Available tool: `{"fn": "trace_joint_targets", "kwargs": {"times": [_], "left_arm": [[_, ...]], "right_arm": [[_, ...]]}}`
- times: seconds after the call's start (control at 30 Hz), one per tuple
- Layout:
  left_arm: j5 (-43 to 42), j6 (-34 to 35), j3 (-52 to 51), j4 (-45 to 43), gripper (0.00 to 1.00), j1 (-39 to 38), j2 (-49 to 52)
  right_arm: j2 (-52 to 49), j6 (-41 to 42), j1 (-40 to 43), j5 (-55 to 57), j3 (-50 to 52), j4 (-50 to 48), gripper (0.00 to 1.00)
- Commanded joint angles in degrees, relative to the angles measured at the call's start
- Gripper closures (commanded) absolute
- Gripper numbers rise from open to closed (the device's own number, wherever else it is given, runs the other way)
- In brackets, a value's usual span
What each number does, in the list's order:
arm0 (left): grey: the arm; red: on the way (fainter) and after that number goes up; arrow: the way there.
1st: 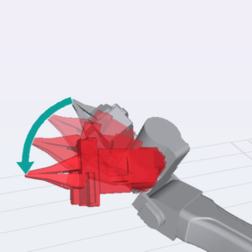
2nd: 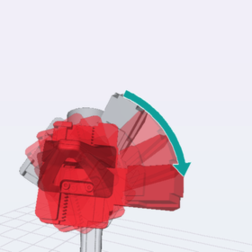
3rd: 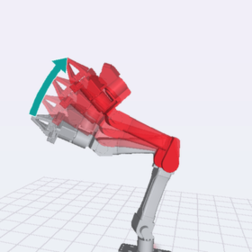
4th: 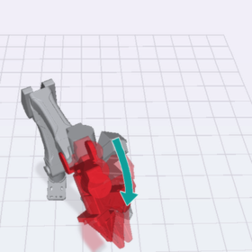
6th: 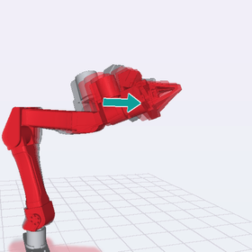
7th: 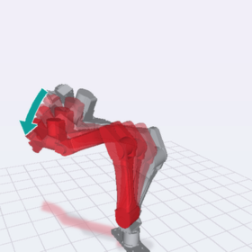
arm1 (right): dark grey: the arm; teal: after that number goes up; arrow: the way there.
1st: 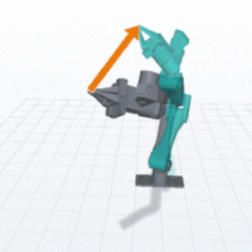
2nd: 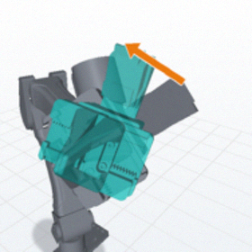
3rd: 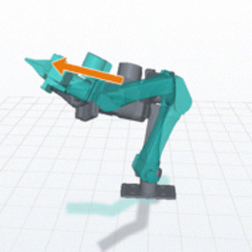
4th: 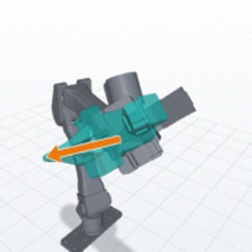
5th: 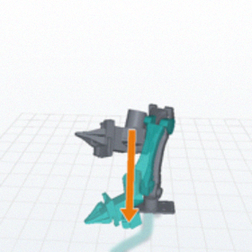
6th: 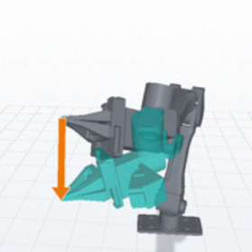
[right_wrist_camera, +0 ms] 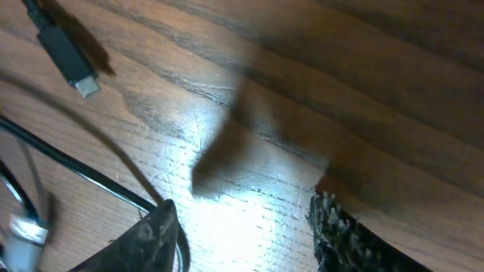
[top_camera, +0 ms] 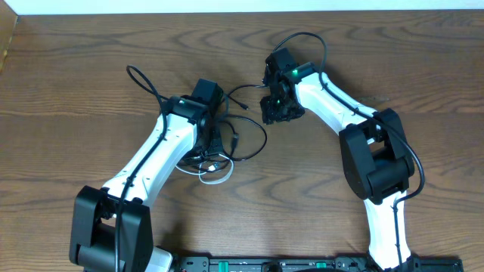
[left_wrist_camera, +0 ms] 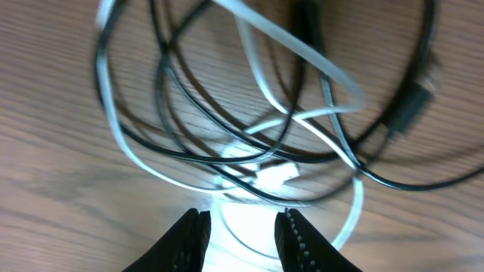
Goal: Untangle cables
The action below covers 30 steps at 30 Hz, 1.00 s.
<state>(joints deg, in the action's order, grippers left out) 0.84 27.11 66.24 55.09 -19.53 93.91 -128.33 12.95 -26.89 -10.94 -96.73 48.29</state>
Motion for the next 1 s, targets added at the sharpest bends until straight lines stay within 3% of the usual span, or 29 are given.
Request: {"fn": "trace_joint_targets", "kwargs": {"times": [0.0, 0.2, 0.3, 0.47, 0.63, 0.97], "left_arm": [[6.43, -0.24, -0.39, 0.15, 0.66, 0.24, 0.61], [2.82, 0.15, -0.39, -0.04, 0.66, 0.22, 0.61], [-1.88, -2.51, -0.39, -0.48, 0.67, 0.22, 0.61], [-1.75, -2.47, -0.39, -2.10, 0.71, 0.55, 0.61], [-11.54, -5.90, -0.76, -3.39, 0.73, 0.44, 0.66], [-15.04, -7.37, -8.33, -14.19, 0.73, 0.44, 0.94]], "right_arm": [[-2.93, 0.04, 0.00, -0.68, 2.58, 1.68, 0.43], [-2.93, 0.09, -0.87, -2.97, 2.86, 2.54, 0.43], [-2.93, 0.28, -1.77, -2.95, 2.89, 2.51, 0.50], [-2.93, 0.31, -3.56, -2.91, 2.89, 2.23, 0.57], [-2.93, 1.18, -4.85, -1.16, 2.89, 2.25, 0.58], [-2.93, 3.37, -4.81, 0.09, 2.89, 2.51, 0.61]]}}
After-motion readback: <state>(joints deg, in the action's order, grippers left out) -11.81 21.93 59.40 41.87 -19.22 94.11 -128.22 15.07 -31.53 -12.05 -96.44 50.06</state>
